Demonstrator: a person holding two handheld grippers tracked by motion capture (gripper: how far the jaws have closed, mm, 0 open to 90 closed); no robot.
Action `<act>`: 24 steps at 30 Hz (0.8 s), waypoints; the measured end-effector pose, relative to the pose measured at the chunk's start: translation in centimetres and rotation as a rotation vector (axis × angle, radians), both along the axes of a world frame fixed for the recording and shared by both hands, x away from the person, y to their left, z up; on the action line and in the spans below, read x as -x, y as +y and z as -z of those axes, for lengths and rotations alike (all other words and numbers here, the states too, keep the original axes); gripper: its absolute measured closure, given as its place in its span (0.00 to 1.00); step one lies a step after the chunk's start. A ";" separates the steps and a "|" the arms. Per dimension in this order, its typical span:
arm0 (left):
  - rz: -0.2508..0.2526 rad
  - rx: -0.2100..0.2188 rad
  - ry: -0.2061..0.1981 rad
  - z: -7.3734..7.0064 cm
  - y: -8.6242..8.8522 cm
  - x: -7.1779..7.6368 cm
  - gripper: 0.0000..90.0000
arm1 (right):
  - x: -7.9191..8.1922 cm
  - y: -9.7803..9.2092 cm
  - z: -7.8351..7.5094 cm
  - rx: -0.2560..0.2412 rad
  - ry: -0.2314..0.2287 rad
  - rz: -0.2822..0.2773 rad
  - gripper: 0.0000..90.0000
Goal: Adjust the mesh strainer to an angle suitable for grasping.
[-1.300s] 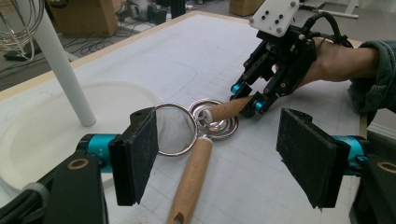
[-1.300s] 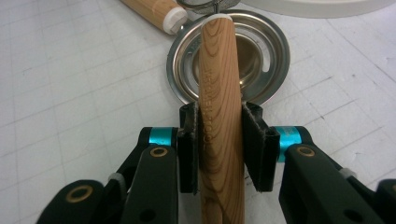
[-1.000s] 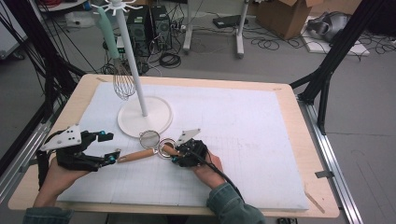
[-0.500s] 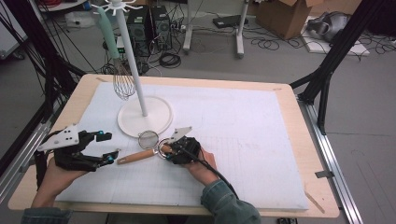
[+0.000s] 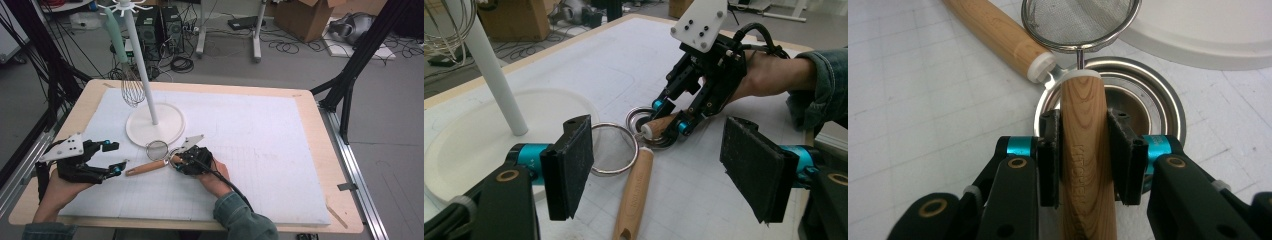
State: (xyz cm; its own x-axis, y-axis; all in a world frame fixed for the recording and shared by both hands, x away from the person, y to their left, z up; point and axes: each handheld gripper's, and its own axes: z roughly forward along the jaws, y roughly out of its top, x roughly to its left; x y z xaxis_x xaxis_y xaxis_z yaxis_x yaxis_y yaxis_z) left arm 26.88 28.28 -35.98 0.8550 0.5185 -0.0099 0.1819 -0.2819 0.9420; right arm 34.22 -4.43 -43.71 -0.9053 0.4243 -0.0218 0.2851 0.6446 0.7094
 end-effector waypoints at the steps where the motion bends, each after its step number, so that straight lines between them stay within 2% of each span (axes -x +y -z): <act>1: 0.000 0.000 0.000 0.0 0.0 0.0 0.33 | 0.0 0.0 0.0 -0.003 0.003 -0.003 0.77; 4: 0.001 0.001 -0.001 0.0 0.0 0.0 0.33 | 0.0 -0.1 -0.1 -0.017 0.013 -0.002 0.77; 6: 0.003 0.000 -0.001 0.0 0.0 0.0 0.33 | 0.0 -0.2 -0.3 -0.025 0.000 -0.002 0.77; 11: 0.002 -0.001 -0.001 0.0 0.1 0.0 0.33 | 0.0 -0.4 -0.6 -0.047 0.003 -0.004 0.77; 14: 0.001 0.000 -0.002 0.0 0.1 0.0 0.33 | 0.1 -0.6 -1.0 -0.080 0.005 -0.014 0.77; 19: 0.004 0.000 -0.003 -0.1 0.1 0.1 0.33 | 0.9 -0.6 -1.8 -0.123 0.027 -0.102 0.77; 24: 0.007 -0.004 -0.009 -0.2 0.1 0.1 0.33 | 1.8 0.1 -1.7 -0.102 0.054 -0.204 0.77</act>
State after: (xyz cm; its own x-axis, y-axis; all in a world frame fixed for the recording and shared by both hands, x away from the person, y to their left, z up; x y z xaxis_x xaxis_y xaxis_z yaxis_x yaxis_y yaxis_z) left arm 26.75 28.36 -35.79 0.8589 0.5122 -0.0004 0.1716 -0.2872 0.9424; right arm 32.44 -4.38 -42.05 -0.9713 0.2296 0.0626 0.1952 0.6184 0.7613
